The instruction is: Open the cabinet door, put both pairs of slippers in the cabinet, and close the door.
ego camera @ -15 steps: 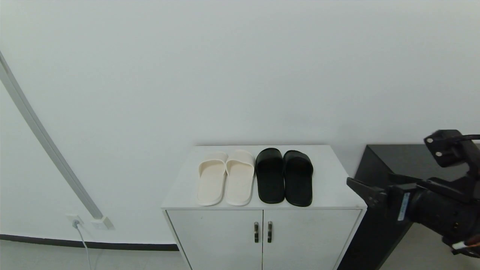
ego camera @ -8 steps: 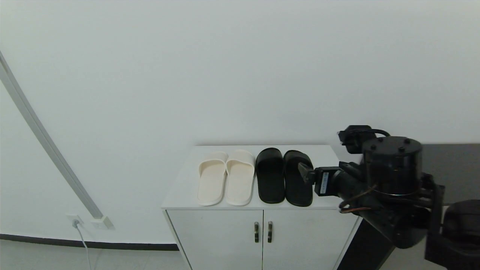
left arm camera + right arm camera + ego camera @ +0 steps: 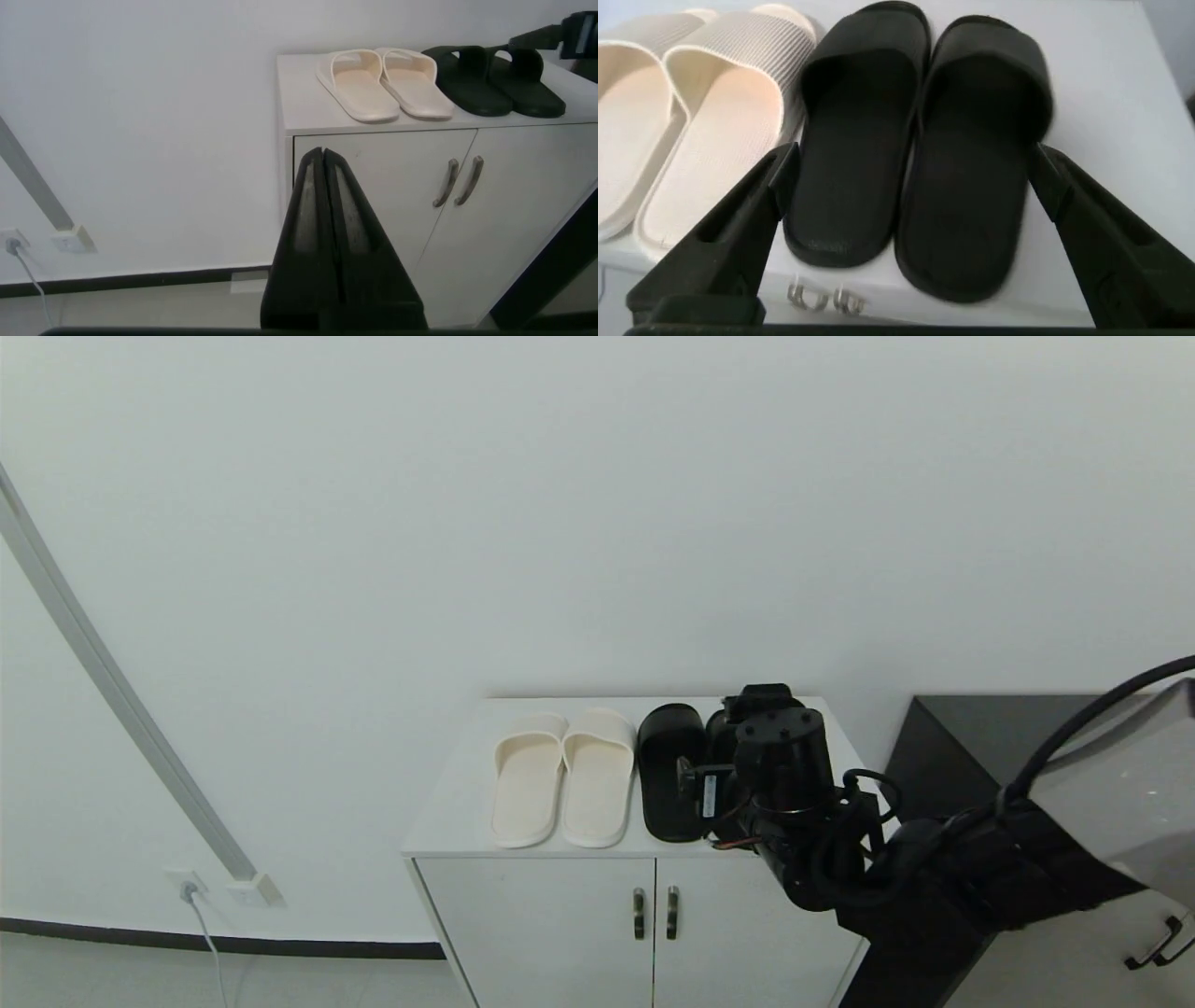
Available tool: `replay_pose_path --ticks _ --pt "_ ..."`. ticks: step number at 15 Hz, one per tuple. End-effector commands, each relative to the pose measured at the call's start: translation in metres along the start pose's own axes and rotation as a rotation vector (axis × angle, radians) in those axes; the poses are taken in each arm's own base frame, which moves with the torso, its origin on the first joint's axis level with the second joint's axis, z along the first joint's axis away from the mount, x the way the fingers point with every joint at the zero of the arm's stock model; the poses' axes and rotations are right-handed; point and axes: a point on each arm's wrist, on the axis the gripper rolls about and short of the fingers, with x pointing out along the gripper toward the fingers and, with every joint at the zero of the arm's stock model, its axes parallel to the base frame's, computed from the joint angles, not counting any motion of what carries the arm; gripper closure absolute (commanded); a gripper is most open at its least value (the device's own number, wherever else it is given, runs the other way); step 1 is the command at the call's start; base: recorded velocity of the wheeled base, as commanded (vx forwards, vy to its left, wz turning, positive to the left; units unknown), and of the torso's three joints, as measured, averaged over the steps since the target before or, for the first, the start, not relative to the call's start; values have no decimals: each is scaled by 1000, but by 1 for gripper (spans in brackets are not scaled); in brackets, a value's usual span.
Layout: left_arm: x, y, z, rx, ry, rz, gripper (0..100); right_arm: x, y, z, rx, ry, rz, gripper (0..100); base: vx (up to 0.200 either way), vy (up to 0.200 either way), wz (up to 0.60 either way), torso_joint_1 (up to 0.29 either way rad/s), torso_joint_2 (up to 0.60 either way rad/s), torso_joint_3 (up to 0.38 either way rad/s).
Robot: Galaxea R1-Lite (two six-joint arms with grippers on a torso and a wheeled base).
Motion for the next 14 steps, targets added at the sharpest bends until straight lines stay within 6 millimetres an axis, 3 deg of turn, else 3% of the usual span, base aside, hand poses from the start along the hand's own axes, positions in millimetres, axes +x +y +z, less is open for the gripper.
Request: replay_pose_path --ticks 1,10,14 --pt "0 0 0 -1 0 0 100 31 3 -16 -11 18 -36 0 0 0 0 0 0 0" --pt "0 0 0 -3 0 0 100 104 4 -36 -36 -6 -90 0 0 0 0 0 0 0" --pt "0 0 0 -3 0 -2 100 121 5 -36 -31 -7 -98 0 0 0 0 0 0 0"
